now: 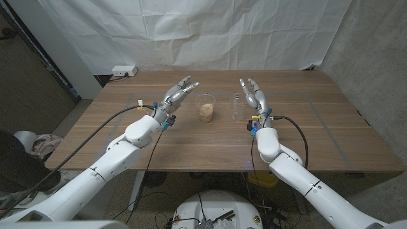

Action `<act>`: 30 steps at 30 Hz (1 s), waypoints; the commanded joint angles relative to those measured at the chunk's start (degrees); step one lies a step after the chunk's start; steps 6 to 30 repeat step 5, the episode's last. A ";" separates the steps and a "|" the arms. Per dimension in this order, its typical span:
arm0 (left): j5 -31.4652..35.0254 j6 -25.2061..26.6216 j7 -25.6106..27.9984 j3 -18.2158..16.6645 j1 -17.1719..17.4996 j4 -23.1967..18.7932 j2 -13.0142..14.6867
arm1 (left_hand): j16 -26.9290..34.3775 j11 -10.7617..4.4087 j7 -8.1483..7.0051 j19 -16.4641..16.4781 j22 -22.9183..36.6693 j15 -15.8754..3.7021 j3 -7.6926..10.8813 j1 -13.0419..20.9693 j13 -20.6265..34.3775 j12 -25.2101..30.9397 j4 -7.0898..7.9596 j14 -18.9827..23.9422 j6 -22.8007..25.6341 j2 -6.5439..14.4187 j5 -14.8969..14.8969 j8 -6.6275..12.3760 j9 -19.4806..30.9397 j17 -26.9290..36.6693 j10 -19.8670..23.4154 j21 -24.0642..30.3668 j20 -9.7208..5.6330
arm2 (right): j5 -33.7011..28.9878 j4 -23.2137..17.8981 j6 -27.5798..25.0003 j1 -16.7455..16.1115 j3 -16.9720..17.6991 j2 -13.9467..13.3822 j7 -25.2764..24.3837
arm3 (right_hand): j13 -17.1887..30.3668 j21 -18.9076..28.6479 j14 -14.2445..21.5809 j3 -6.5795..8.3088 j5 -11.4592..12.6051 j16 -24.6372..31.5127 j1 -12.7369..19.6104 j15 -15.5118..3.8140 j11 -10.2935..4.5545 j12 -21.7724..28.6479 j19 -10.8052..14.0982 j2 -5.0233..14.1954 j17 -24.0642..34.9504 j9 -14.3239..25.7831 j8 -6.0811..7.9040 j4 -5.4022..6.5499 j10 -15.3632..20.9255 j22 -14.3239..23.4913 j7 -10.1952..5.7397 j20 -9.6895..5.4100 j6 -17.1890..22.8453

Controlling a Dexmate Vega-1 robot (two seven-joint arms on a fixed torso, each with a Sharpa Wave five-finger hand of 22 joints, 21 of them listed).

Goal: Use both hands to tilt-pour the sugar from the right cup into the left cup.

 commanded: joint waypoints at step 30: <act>-0.87 -1.96 -0.51 -2.13 3.65 -2.31 2.21 | 0.28 0.45 0.07 -11.07 0.01 0.33 -0.32 -0.31 0.09 0.32 0.03 -14.71 -14.86 0.12 0.47 0.13 0.03 -0.01 -15.88 0.36 0.32 | -2.09 -0.72 1.88 0.54 -0.36 1.37 0.77 | -0.18 0.05 0.62 0.30 -0.13 0.43 -0.65 -0.22 -0.02 0.11 -0.07 0.19 -0.29 -0.08 0.22 0.00 0.69 0.17 -0.31 0.03 0.17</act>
